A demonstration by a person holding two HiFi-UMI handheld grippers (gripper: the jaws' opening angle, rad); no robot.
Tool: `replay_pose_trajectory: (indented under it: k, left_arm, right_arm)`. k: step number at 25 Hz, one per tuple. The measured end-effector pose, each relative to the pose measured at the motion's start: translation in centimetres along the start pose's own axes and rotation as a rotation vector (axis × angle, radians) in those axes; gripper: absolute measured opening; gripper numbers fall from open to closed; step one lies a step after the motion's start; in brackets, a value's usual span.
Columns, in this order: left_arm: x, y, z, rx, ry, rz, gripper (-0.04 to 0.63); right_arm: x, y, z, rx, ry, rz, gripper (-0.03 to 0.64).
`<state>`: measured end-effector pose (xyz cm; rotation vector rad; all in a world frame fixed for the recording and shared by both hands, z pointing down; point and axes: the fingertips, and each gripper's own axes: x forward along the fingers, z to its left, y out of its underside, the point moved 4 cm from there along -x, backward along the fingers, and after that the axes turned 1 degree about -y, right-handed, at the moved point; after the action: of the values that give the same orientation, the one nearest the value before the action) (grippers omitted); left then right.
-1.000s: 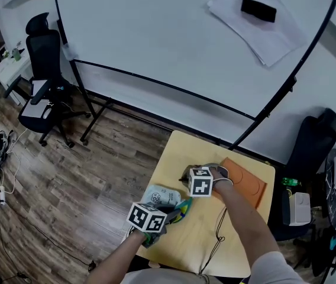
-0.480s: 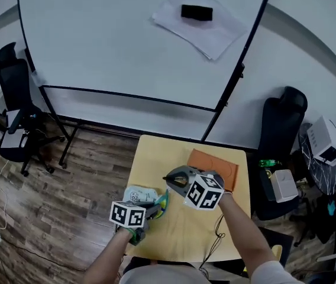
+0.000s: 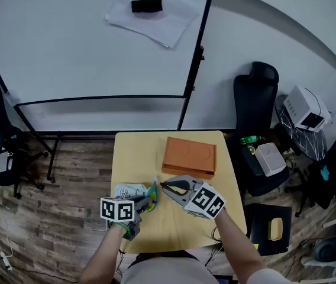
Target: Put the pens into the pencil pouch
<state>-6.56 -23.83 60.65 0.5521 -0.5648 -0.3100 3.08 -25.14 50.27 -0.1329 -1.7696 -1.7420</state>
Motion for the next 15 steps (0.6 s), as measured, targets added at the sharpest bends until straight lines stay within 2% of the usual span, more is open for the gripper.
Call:
replay_pose_trajectory:
  k: [4,9,15]
  left_arm:
    - [0.2,-1.1,-1.7,0.030,0.033,-0.021,0.037]
    - [-0.3,-3.4,-3.1,0.054,0.049,-0.070,0.037]
    - [-1.1,-5.5,-4.1,0.007,0.089,-0.138,0.035]
  right_arm:
    - [-1.4,-1.4,-0.6,0.121,0.030,-0.154,0.047]
    - [-2.7,-4.5,-1.9,0.191,0.026,-0.329,0.047]
    - [-2.5,-6.7,-2.9,0.268,0.018,-0.491,0.047]
